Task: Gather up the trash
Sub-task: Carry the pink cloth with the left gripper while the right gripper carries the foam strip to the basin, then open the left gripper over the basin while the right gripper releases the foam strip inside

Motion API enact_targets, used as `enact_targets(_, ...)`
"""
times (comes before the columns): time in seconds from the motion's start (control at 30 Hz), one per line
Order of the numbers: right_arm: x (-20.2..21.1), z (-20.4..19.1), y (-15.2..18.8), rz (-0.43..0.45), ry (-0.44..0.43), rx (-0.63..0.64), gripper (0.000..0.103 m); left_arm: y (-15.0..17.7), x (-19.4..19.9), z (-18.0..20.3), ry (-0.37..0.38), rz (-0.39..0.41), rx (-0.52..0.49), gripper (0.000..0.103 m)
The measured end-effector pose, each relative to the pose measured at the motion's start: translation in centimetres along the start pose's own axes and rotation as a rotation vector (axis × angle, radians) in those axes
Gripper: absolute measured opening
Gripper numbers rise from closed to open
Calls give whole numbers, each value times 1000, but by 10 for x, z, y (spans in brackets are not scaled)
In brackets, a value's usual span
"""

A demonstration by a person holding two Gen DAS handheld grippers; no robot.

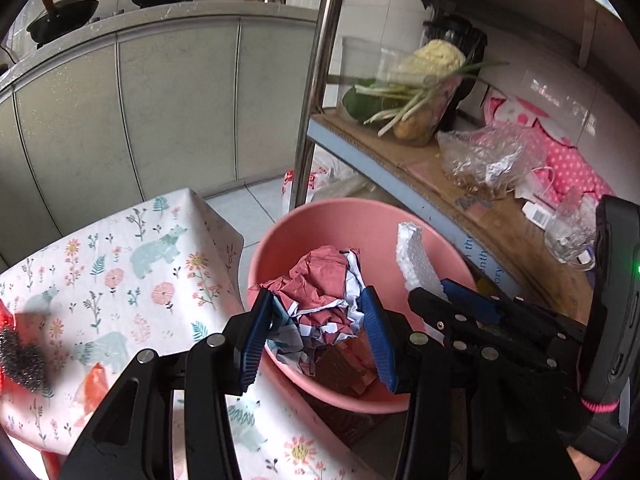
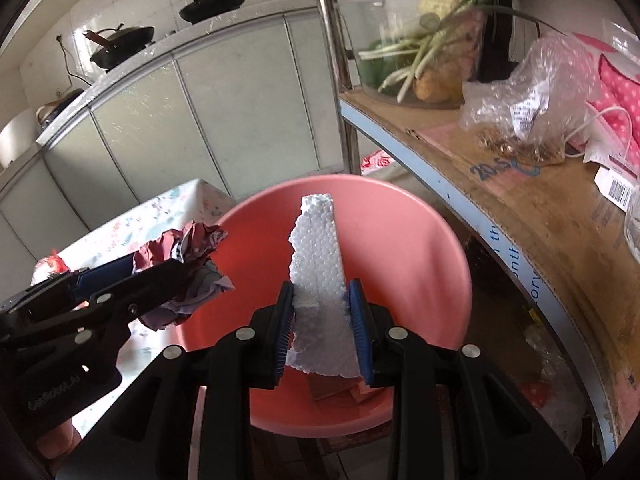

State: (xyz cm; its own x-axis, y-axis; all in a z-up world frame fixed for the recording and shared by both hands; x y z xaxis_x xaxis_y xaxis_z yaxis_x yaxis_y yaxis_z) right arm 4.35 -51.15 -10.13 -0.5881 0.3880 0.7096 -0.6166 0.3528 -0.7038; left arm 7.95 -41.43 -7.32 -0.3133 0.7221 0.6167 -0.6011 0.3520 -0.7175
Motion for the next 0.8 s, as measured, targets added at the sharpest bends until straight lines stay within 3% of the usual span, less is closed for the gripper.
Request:
enact_targets(0.3,-12,2,4,-13,20,-4,29,0,-26,-3,4,-30,2,46)
enact_targets(0.7,-24,3,8,-49,37,5,30,4,-30,-3,-4,-49,18,51)
enact_targets(0.8,-25,3,7,-48,32,3,43,3,-29,-1,-6,-45,12,51)
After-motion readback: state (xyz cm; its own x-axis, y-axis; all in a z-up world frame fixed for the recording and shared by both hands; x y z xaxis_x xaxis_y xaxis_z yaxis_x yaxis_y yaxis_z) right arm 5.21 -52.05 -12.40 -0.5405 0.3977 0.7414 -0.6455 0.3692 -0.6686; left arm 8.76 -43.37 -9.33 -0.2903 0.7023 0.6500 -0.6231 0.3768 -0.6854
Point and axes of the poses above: each gripper's, at about its wrist camera, not at the fingertips, and x roughly against the way its jaws point, z to its right, y to its underside, the point moved 8 cm from there along -x, roughly the way its jaws point, and after that the axes turned 15 degrees about y, right-handed, at the moved point
